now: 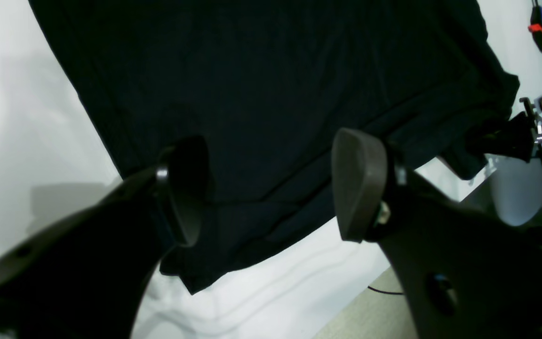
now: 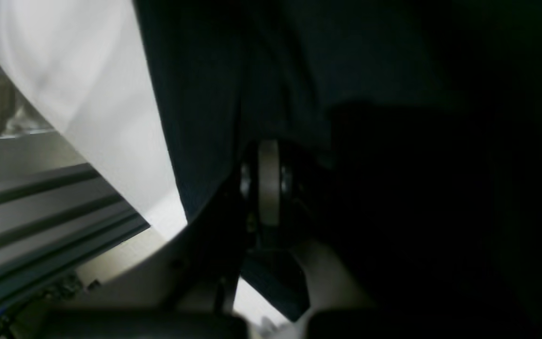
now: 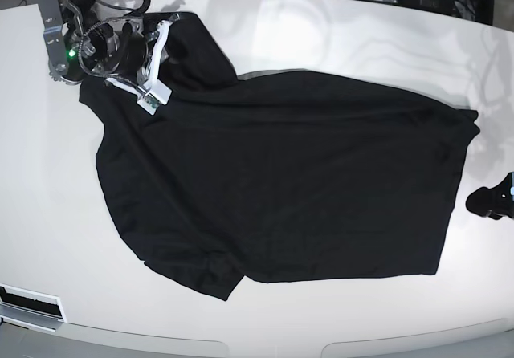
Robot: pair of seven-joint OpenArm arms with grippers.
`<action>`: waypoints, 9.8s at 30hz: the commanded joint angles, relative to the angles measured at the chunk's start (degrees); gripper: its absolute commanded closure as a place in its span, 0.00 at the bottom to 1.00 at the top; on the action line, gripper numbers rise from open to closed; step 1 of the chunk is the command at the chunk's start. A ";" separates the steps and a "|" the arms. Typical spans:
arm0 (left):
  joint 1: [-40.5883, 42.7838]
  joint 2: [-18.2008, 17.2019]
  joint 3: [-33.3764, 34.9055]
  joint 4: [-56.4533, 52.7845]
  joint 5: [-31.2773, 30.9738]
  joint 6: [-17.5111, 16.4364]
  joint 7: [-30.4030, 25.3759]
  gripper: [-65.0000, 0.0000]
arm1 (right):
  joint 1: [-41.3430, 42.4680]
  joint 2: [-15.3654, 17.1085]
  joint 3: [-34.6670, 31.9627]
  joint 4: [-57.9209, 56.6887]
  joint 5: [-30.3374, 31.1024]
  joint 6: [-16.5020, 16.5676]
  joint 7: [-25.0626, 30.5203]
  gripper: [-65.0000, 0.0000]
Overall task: Layout the t-shirt on the table in an organized manner, then fold the t-shirt properly
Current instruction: 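Move the right gripper to the shirt's collar corner and grasp it, then drag the grasped shirt edge with the right gripper along the table, then grasp the shirt's hem corner with the left gripper, then pull the shirt corners apart with both grippers to straighten it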
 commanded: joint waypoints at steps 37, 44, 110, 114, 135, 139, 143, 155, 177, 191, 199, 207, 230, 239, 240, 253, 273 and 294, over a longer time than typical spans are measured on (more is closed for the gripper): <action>-1.40 -1.55 -0.72 0.55 -1.39 -0.32 -0.55 0.36 | 4.24 2.97 -16.39 10.84 19.78 0.34 -20.87 1.00; -1.42 -1.53 -0.72 0.55 -1.39 -0.32 -0.46 0.36 | 6.67 4.28 -0.11 16.39 12.76 0.34 -8.55 1.00; -1.40 -1.22 -0.72 0.55 -1.39 -0.32 -0.44 0.36 | 37.35 -3.32 4.35 -26.77 -9.42 -2.78 10.82 1.00; -1.40 -1.22 -0.72 0.55 -1.39 -0.32 -0.44 0.36 | 33.75 -3.32 4.35 -26.84 -13.33 -2.56 13.77 1.00; -1.44 -1.22 -0.72 0.55 -1.39 -0.32 -0.90 0.36 | 34.88 -3.76 0.22 -29.64 -27.19 -26.97 21.79 1.00; -1.42 -1.36 -0.72 0.55 -1.39 -0.32 -0.85 0.36 | 39.54 -3.61 3.13 -27.41 -15.61 -17.42 13.03 1.00; -1.31 -1.18 -2.78 0.50 -0.28 -0.32 -1.22 0.36 | 39.30 -3.61 9.79 -22.43 4.50 -1.90 0.52 1.00; -0.74 0.61 -10.99 -1.77 8.11 -0.32 -3.80 0.36 | 17.90 -2.69 15.96 -6.19 43.91 0.34 -20.87 1.00; 3.28 19.23 1.09 -6.34 45.09 2.73 -24.63 1.00 | 10.84 -2.56 16.00 -6.01 43.74 0.34 -20.87 1.00; 8.24 20.85 1.62 -7.78 57.81 14.47 -40.61 1.00 | 12.02 -2.54 16.00 -5.97 43.95 0.34 -20.87 1.00; -4.81 22.67 3.13 -20.37 62.95 13.68 -52.89 1.00 | 12.66 -2.54 16.00 -5.97 43.93 0.34 -20.87 1.00; -12.55 19.96 1.49 -17.57 42.86 11.43 -28.46 1.00 | 15.26 -2.51 16.00 -5.97 43.54 0.34 -20.87 1.00; 19.50 12.61 -44.22 -16.96 0.28 -0.32 -2.47 1.00 | 15.58 -2.54 15.98 -5.97 44.00 0.34 -20.87 1.00; 22.75 15.08 -44.22 -16.98 4.04 -0.32 -5.75 0.36 | 15.58 -2.54 15.98 -5.97 44.57 0.34 -20.87 1.00; 22.73 15.63 -44.22 -16.98 5.42 -0.32 -7.15 0.35 | 15.58 -2.54 15.98 -5.97 45.09 0.34 -20.87 1.00; 21.73 21.03 -44.22 -16.98 10.16 -0.32 -12.76 0.35 | 15.58 -2.54 16.00 -5.97 45.24 0.34 -20.87 1.00; 18.12 21.03 -44.15 -17.07 15.85 -0.32 -11.93 0.40 | 15.56 -2.56 15.98 -5.97 45.24 0.34 -20.87 1.00; 17.46 23.91 -44.15 -17.07 23.47 3.89 -17.16 0.94 | 15.45 -2.54 15.98 -5.97 45.27 0.34 -20.87 1.00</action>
